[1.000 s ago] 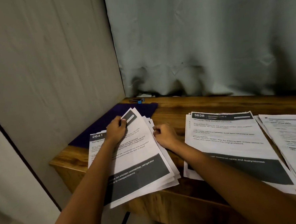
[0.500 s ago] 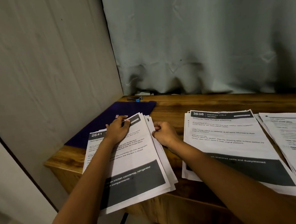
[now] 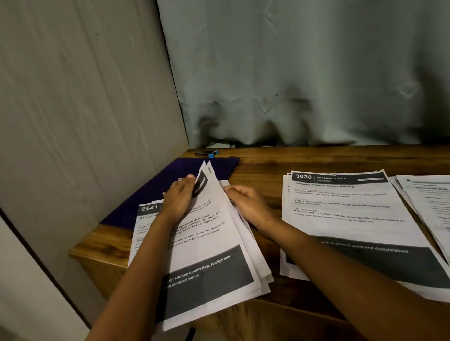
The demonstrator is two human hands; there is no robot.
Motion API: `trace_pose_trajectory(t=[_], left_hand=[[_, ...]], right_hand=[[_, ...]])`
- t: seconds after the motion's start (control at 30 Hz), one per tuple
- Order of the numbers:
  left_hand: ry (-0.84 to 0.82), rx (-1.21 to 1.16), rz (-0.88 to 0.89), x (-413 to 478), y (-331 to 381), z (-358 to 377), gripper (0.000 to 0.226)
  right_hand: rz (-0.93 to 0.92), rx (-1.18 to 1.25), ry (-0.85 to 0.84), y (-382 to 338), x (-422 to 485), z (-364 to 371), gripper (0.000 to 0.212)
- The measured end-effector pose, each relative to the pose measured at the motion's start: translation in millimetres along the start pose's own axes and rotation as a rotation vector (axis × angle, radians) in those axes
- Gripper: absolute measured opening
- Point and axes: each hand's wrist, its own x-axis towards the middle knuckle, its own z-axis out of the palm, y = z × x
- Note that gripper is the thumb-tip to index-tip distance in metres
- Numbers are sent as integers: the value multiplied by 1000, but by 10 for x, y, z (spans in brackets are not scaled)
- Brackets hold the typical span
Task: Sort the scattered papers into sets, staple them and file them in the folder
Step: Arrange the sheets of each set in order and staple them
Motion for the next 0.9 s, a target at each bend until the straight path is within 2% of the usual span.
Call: trace_pose_trajectory(t=[0.13, 0.27, 0.37, 0.47, 0.5, 0.57, 0.67, 0.77, 0.9], left_hand=[[64, -321, -72, -16, 9, -12, 64], [107, -582, 7, -27, -33, -63, 66], [110, -592, -30, -1, -76, -82, 74], [142, -638, -67, 8, -63, -72, 73], [146, -644, -72, 6, -63, -68, 74], [146, -646, -84, 11, -69, -67, 75], [162, -664, -123, 53, -117, -65, 81], [172, -620, -164, 12, -100, -74, 79], [119, -373, -96, -79, -4, -135, 71]], right_hand=[[-59, 2, -157, -59, -34, 43, 43], [-67, -102, -156, -2, 20, 65, 51], [-50, -51, -56, 9, 34, 34, 44], [-41, -49, 55, 20, 15, -22, 23], [-30, -71, 87, 42, 19, -35, 22], [29, -99, 126, 85, 43, -53, 33], [143, -143, 112, 85, 88, -51, 46], [139, -105, 146, 78, 103, -47, 43], [67, -14, 262, 21, 91, -41, 29]])
